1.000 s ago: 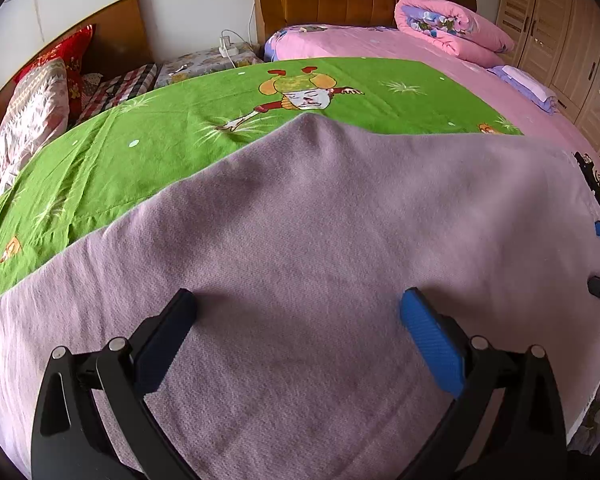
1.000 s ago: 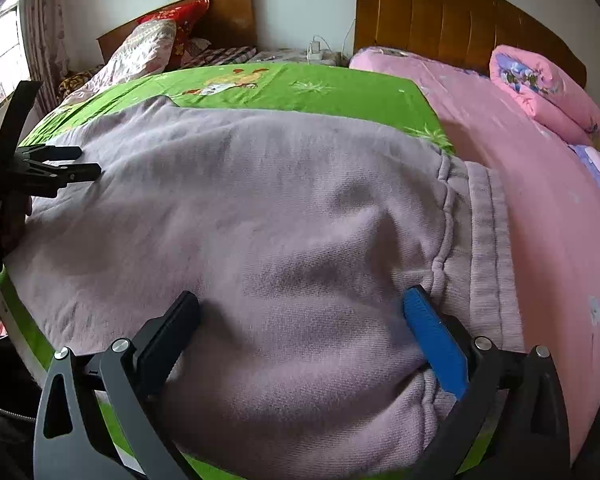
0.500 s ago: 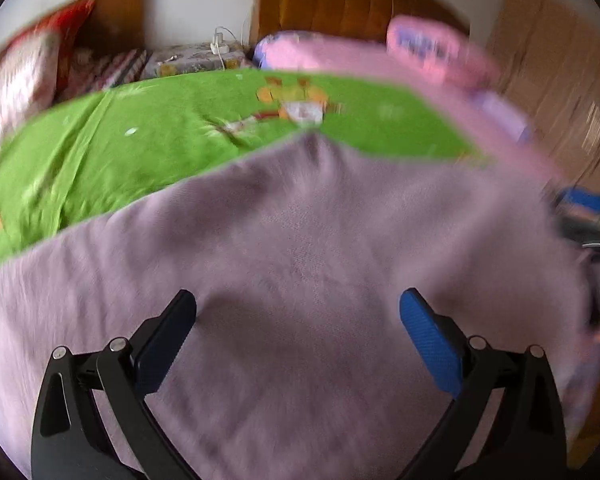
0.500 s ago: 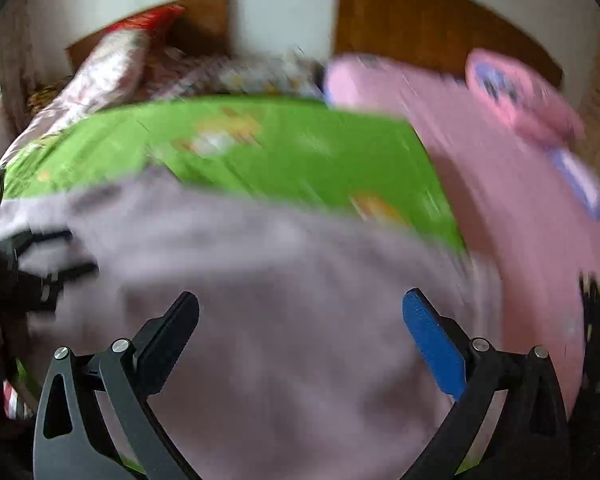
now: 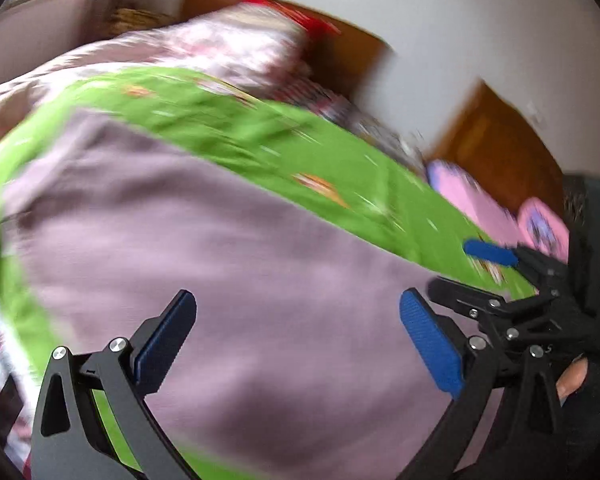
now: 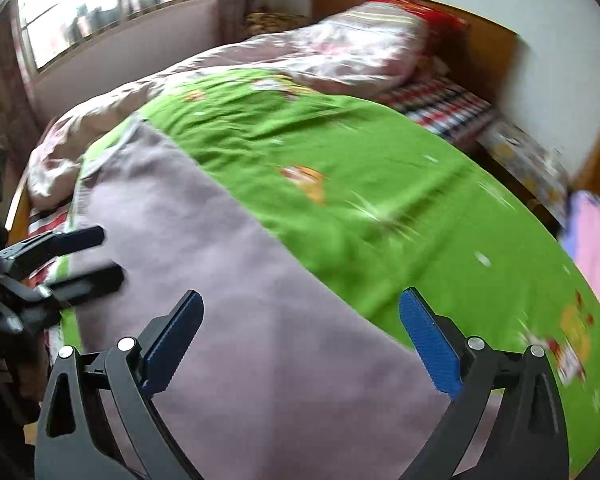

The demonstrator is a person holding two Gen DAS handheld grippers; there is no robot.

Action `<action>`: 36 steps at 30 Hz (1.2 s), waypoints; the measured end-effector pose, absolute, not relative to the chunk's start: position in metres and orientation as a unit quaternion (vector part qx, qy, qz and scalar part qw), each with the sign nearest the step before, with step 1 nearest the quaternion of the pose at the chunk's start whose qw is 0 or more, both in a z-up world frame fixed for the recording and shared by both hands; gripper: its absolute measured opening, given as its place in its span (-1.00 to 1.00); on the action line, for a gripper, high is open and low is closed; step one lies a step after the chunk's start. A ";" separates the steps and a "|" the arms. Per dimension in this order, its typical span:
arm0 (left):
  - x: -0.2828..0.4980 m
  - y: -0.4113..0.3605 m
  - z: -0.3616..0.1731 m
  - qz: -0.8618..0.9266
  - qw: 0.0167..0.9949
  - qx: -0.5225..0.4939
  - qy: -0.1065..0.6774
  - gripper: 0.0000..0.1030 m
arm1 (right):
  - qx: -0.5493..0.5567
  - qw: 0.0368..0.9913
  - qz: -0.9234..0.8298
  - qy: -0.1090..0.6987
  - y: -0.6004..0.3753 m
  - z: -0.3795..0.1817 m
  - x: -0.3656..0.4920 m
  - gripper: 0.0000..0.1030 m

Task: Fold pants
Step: 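Grasp the lilac sweatpants cuffs with the left tool, then lift the cuffs with the left tool and fold them over the pants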

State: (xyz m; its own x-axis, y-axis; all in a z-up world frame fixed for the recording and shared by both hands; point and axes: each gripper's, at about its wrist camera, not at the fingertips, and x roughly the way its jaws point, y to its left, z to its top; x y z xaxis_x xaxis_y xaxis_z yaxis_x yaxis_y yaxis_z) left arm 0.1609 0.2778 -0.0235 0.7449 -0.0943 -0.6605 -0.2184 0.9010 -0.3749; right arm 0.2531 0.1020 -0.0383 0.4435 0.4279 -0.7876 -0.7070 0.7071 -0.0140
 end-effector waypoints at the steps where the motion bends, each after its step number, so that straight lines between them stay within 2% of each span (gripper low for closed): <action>1: 0.153 0.292 -0.024 0.052 0.908 -0.226 0.348 0.97 | -0.174 0.829 0.349 0.400 0.110 -0.037 0.252 0.85; 4: 0.132 0.355 -0.035 0.097 0.891 -0.293 0.333 0.96 | -0.201 0.824 0.373 0.377 0.137 -0.038 0.239 0.86; 9: 0.096 0.459 -0.075 0.070 0.809 -0.519 0.267 0.84 | -0.194 0.808 0.394 0.393 0.152 -0.062 0.234 0.87; 11: 0.094 0.472 -0.082 0.065 0.804 -0.531 0.260 0.71 | -0.192 0.803 0.389 0.409 0.151 -0.074 0.238 0.87; 13: 0.096 0.482 -0.091 0.046 0.797 -0.543 0.261 0.46 | -0.191 0.796 0.387 0.424 0.150 -0.086 0.240 0.88; 15: 0.101 0.485 -0.101 0.028 0.785 -0.559 0.264 0.35 | -0.193 0.799 0.387 0.419 0.149 -0.092 0.238 0.90; 21: 0.119 0.482 -0.109 0.021 0.782 -0.554 0.285 0.32 | -0.191 0.801 0.386 0.416 0.151 -0.093 0.239 0.92; 24: 0.131 0.489 -0.113 0.003 0.783 -0.556 0.279 -0.18 | -0.192 0.802 0.387 0.412 0.151 -0.093 0.240 0.92; 25: 0.134 0.492 -0.114 0.001 0.784 -0.557 0.275 -0.27 | -0.192 0.802 0.387 0.412 0.151 -0.093 0.240 0.92; 31: 0.150 0.510 -0.129 -0.016 0.770 -0.590 0.242 -0.26 | -0.186 0.796 0.397 0.416 0.153 -0.088 0.240 0.92; 36: 0.153 0.522 -0.141 -0.041 0.764 -0.612 0.202 -0.26 | -0.173 0.779 0.451 0.400 0.176 -0.058 0.243 0.92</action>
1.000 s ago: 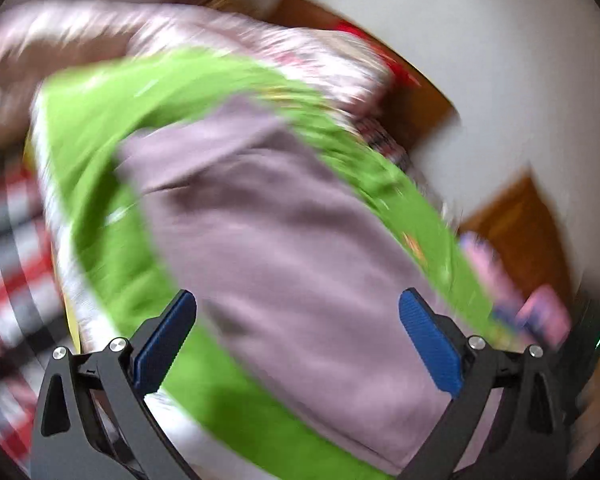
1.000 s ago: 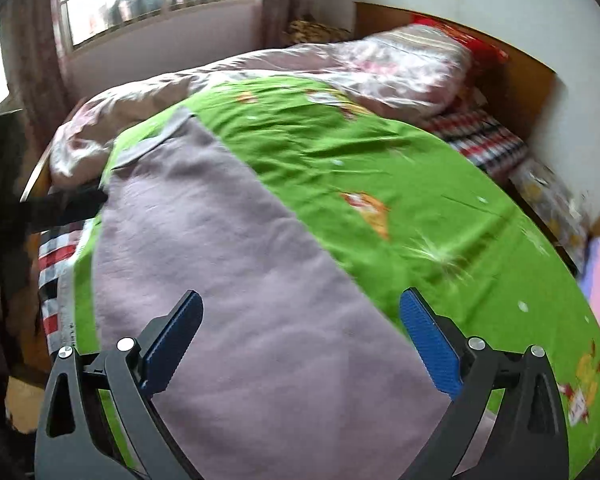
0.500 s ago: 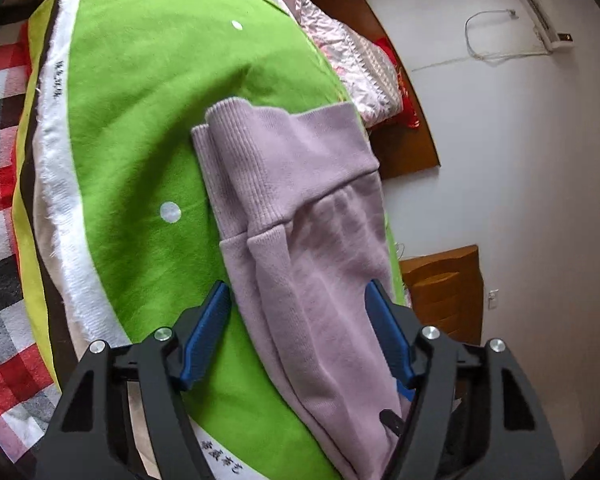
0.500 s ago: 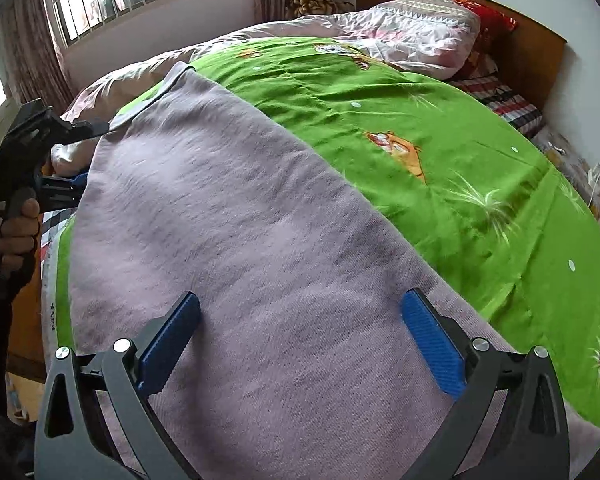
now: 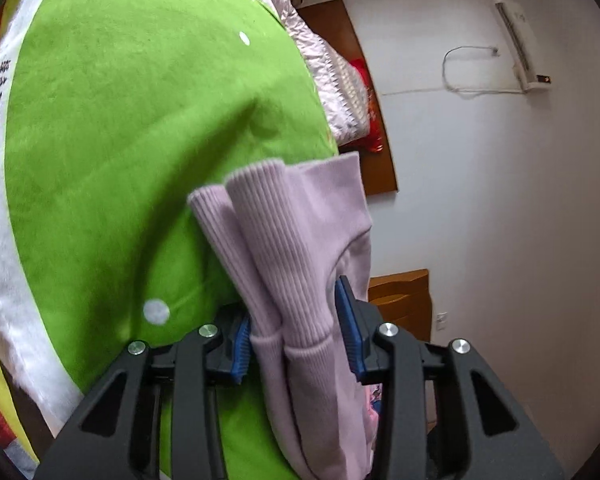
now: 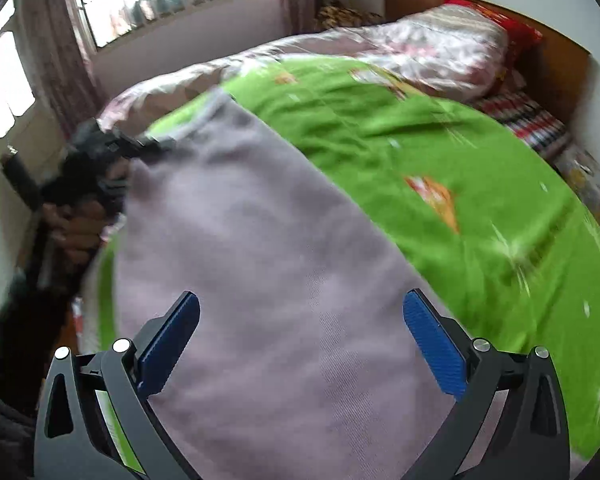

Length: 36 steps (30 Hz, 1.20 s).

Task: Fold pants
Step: 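Lift the cuffs with the left tool and fold them over the pants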

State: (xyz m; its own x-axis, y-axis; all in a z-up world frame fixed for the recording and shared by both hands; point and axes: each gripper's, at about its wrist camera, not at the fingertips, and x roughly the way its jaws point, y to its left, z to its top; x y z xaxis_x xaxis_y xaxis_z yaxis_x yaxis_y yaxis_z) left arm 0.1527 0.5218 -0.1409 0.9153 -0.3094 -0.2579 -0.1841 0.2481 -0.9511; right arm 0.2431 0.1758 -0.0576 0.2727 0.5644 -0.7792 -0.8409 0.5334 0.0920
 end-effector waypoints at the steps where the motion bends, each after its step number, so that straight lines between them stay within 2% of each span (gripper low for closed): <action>1: 0.153 0.522 -0.142 -0.043 0.762 -0.614 0.200 -0.26 | -0.173 0.779 0.455 0.394 0.180 -0.053 0.242 0.92; 3: 0.152 0.522 -0.140 -0.040 0.762 -0.614 0.201 -0.21 | -0.174 0.783 0.460 0.381 0.185 -0.046 0.240 0.92; 7: 0.151 0.518 -0.135 -0.046 0.769 -0.604 0.203 0.14 | -0.167 0.782 0.452 0.394 0.186 -0.056 0.242 0.92; 11: 0.156 0.514 -0.128 -0.040 0.780 -0.586 0.217 0.12 | -0.162 0.777 0.446 0.413 0.187 -0.074 0.246 0.92; 12: 0.158 0.515 -0.128 -0.036 0.782 -0.582 0.220 -0.01 | -0.164 0.778 0.444 0.413 0.186 -0.075 0.245 0.92; 13: 0.161 0.515 -0.129 -0.028 0.784 -0.577 0.228 -0.33 | -0.165 0.779 0.443 0.412 0.187 -0.075 0.245 0.92; 14: 0.162 0.515 -0.131 -0.022 0.785 -0.574 0.232 -0.47 | -0.162 0.779 0.445 0.411 0.187 -0.074 0.245 0.92; 16: 0.156 0.518 -0.137 -0.026 0.783 -0.580 0.225 -0.59 | -0.166 0.778 0.438 0.418 0.190 -0.075 0.247 0.92; 18: 0.155 0.513 -0.129 -0.005 0.795 -0.561 0.232 -0.63 | -0.194 0.771 0.420 0.438 0.195 -0.088 0.253 0.92; 20: 0.152 0.498 -0.100 0.028 0.828 -0.509 0.235 -0.66 | -0.226 0.779 0.414 0.413 0.200 -0.094 0.248 0.92; 25: 0.149 0.414 0.017 0.036 0.921 -0.331 0.203 -0.66 | -0.226 0.805 0.373 0.403 0.186 -0.071 0.246 0.90; 29: 0.148 0.300 0.079 -0.006 0.967 -0.168 0.192 -0.66 | -0.099 0.878 0.325 0.338 0.087 -0.006 0.236 0.91; 31: 0.147 0.238 0.087 -0.042 0.976 -0.098 0.191 -0.66 | -0.007 0.902 0.292 0.318 0.025 0.015 0.235 0.91; 35: 0.142 0.110 0.045 -0.111 0.965 0.050 0.233 -0.65 | 0.282 0.854 0.307 0.312 -0.126 0.013 0.224 0.91; 36: 0.143 0.085 0.027 -0.124 0.956 0.086 0.250 -0.65 | 0.317 0.838 0.315 0.313 -0.147 0.006 0.220 0.91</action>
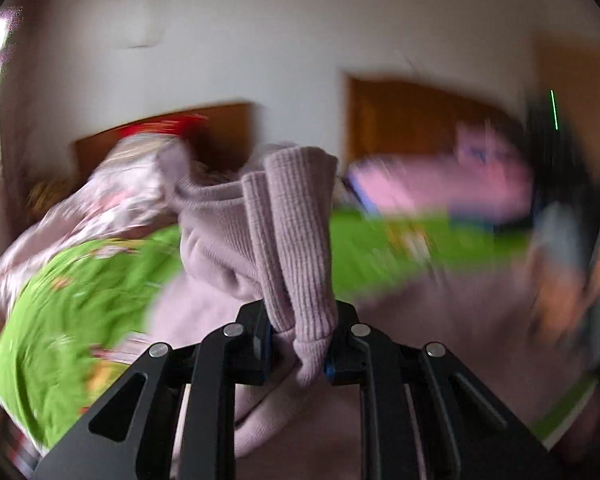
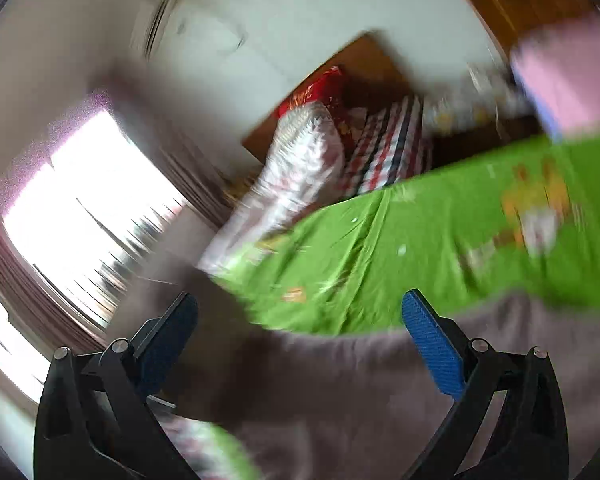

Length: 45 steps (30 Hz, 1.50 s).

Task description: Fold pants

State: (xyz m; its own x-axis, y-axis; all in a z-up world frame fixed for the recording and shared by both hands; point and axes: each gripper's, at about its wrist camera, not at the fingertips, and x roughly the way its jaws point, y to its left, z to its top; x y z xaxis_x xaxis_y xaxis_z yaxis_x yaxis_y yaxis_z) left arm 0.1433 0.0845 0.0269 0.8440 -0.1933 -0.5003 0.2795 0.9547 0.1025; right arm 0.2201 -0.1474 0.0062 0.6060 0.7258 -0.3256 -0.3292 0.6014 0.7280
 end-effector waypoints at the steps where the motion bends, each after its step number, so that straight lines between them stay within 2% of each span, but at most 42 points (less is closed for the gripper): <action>1: 0.145 0.059 0.006 -0.140 0.944 0.120 0.274 -0.66 | 0.339 0.830 0.311 0.314 -0.165 -0.001 0.216 0.91; 3: 0.149 0.022 -0.039 -0.172 0.914 0.173 0.324 -0.66 | 0.345 0.835 0.278 0.328 -0.189 -0.017 0.204 0.91; 5: 0.153 0.015 -0.061 -0.173 0.902 0.178 0.353 -0.65 | 0.344 0.831 0.262 0.351 -0.196 -0.033 0.199 0.91; 10: 0.162 0.066 -0.041 -0.212 0.911 0.028 0.352 -0.65 | 0.377 0.787 0.278 0.402 -0.180 -0.072 0.193 0.92; 12: 0.164 0.075 -0.039 -0.216 0.912 0.019 0.349 -0.65 | 0.400 0.748 0.311 0.429 -0.159 -0.083 0.195 0.92; 15: 0.165 0.067 -0.038 -0.212 0.915 0.045 0.339 -0.65 | 0.398 0.727 0.329 0.453 -0.137 -0.084 0.201 0.92; 21: 0.144 0.028 -0.042 -0.164 0.924 0.170 0.301 -0.64 | 0.426 0.666 0.335 0.513 -0.089 -0.096 0.231 0.91; 23: 0.129 0.016 -0.045 -0.159 0.918 0.225 0.284 -0.57 | 0.409 0.673 0.330 0.520 -0.074 -0.099 0.241 0.91; 27: 0.079 0.010 -0.039 -0.208 0.908 0.280 0.233 0.43 | 0.364 0.706 0.322 0.516 -0.064 -0.095 0.246 0.90; 28: 0.070 0.015 -0.037 -0.204 0.910 0.281 0.227 0.49 | 0.354 0.709 0.326 0.515 -0.062 -0.095 0.246 0.90; 34: 0.064 0.105 -0.032 -0.082 0.942 0.179 0.271 0.49 | 0.292 0.726 0.348 0.517 -0.052 -0.089 0.231 0.91; 41: 0.059 0.204 -0.033 0.024 0.943 0.062 0.326 0.57 | 0.283 0.741 0.352 0.497 -0.056 -0.087 0.215 0.89; 42: 0.060 0.212 -0.030 0.023 0.943 0.047 0.329 0.57 | 0.279 0.745 0.350 0.494 -0.057 -0.088 0.213 0.76; 43: 0.059 0.217 -0.029 0.016 0.943 0.031 0.332 0.59 | 0.270 0.753 0.341 0.493 -0.058 -0.088 0.209 0.32; 45: 0.055 0.220 -0.028 -0.005 0.941 0.008 0.337 0.63 | 0.258 0.772 0.316 0.488 -0.060 -0.086 0.204 -0.17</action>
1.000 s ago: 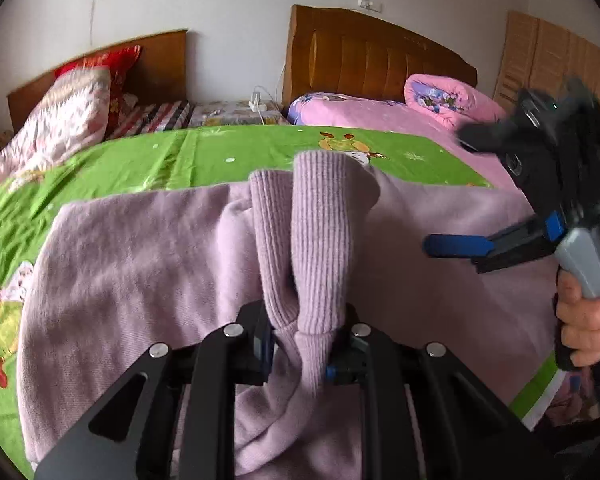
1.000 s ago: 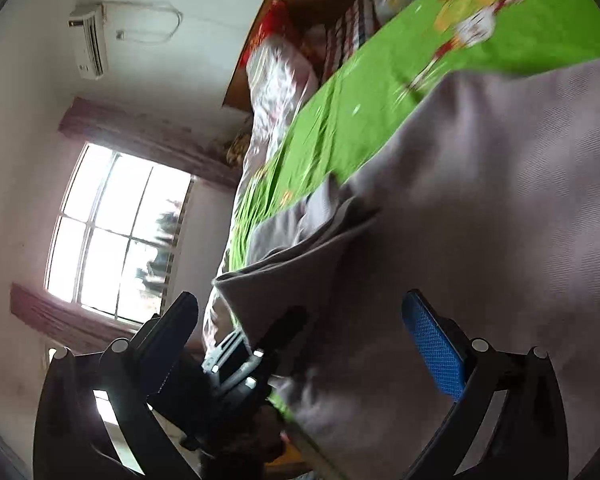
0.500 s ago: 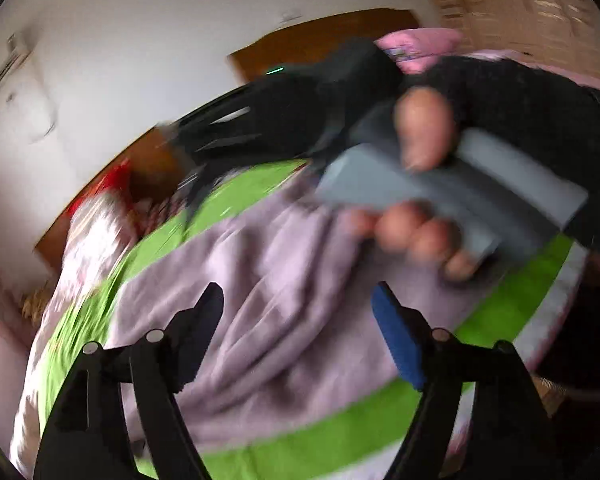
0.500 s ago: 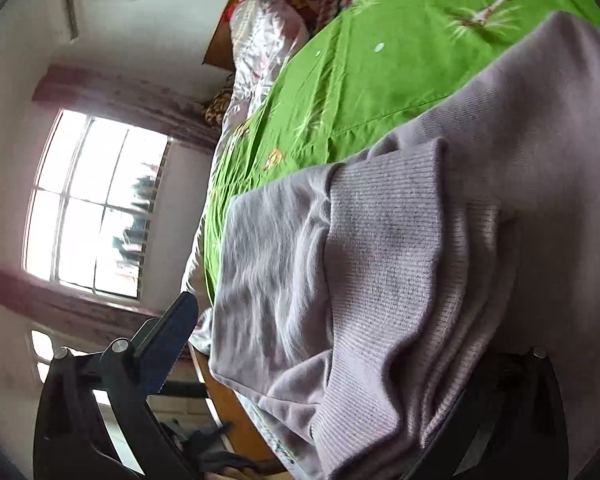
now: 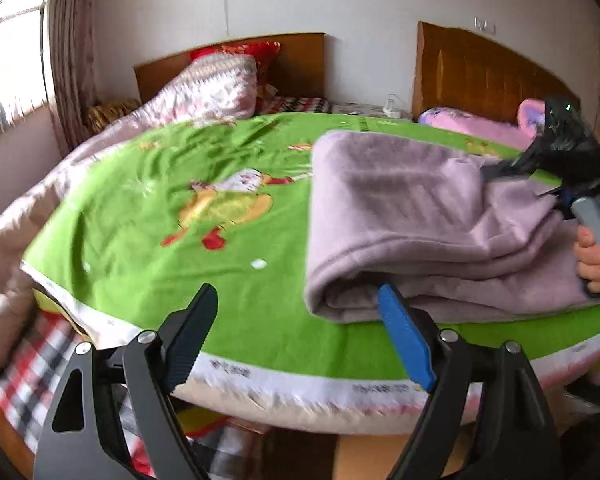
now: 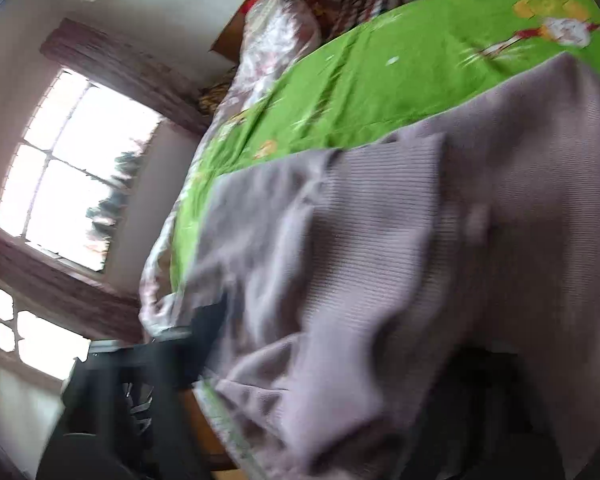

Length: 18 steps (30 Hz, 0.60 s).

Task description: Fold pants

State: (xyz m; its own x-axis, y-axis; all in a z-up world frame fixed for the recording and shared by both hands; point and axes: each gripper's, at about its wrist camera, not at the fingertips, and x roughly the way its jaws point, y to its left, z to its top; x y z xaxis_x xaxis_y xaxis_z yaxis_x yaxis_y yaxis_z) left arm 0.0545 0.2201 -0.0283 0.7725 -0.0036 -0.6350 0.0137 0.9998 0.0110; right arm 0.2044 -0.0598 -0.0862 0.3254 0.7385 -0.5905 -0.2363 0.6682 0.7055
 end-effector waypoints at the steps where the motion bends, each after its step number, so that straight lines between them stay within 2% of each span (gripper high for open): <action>1: 0.052 0.218 -0.027 -0.013 0.942 0.009 0.335 0.64 | 0.266 0.775 0.317 0.478 -0.063 -0.082 0.203 -0.32; 4: 0.051 0.207 -0.031 -0.025 0.943 0.019 0.330 0.68 | 0.284 0.786 0.338 0.433 -0.065 -0.045 0.202 -0.57; 6: 0.060 0.201 -0.036 -0.027 0.943 0.015 0.331 0.68 | 0.277 0.796 0.357 0.401 -0.057 -0.015 0.201 -0.64; 12: 0.077 0.213 -0.036 -0.012 0.940 -0.037 0.340 0.68 | 0.210 0.816 0.423 0.333 0.011 0.093 0.192 -0.66; 18: 0.099 0.211 -0.032 0.050 0.933 0.006 0.357 0.82 | 0.145 0.809 0.466 0.327 0.092 0.146 0.182 -0.66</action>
State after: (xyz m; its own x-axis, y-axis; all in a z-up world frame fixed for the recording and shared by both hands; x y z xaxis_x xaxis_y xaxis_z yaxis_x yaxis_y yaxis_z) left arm 0.0989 0.2108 -0.0323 0.7399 0.0969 -0.6657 -0.0890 0.9950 0.0459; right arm 0.1816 0.0924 0.1463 0.3524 0.8486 -0.3944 -0.6593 0.5243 0.5389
